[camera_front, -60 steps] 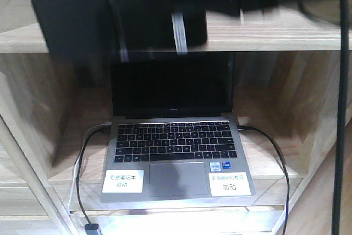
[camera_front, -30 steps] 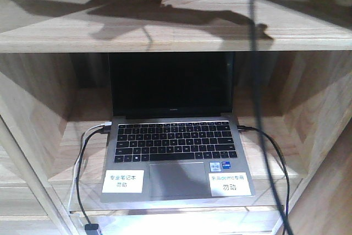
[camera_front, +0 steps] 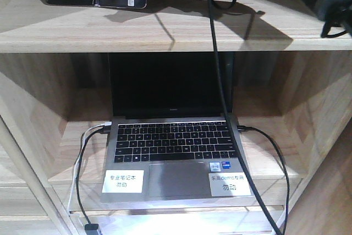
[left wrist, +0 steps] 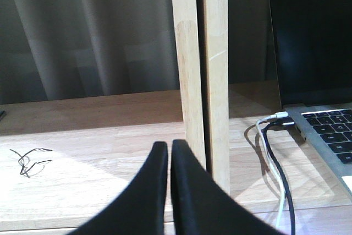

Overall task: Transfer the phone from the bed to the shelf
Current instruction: 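Open the right gripper to release the phone on the shelf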

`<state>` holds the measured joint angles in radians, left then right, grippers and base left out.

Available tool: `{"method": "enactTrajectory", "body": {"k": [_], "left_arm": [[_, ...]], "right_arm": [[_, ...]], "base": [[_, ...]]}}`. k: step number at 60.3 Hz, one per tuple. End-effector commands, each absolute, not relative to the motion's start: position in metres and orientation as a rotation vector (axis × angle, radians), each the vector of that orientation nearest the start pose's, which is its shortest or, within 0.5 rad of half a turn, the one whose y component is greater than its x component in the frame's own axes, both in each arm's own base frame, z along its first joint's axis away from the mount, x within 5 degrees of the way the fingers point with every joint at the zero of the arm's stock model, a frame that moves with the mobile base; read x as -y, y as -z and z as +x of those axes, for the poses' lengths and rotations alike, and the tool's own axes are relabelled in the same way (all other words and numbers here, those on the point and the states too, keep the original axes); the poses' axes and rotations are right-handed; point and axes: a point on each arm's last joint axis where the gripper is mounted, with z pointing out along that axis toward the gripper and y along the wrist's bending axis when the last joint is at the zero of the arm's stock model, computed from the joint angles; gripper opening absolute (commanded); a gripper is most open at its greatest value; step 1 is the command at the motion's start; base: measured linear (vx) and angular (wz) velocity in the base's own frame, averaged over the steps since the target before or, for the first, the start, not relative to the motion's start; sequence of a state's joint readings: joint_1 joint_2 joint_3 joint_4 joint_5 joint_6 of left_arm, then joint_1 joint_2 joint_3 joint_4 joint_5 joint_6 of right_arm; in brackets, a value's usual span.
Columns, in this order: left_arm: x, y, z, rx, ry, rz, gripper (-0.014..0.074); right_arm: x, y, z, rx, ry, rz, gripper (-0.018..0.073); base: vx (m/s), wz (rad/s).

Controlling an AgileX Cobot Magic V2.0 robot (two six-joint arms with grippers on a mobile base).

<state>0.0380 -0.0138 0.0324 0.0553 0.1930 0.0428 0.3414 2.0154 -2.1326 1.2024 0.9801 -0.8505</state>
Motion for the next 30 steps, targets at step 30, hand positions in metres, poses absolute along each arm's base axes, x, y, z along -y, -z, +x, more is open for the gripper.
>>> {"method": "enactTrajectory", "body": {"k": [30], "left_arm": [[-0.0026,-0.2011,0.0548,-1.589,-0.104,0.036,0.0001]], "right_arm": [[-0.2097,-0.4496,0.3970,-1.607,-1.061,-0.749,0.0144]], "base": [[0.00,0.00]]}}
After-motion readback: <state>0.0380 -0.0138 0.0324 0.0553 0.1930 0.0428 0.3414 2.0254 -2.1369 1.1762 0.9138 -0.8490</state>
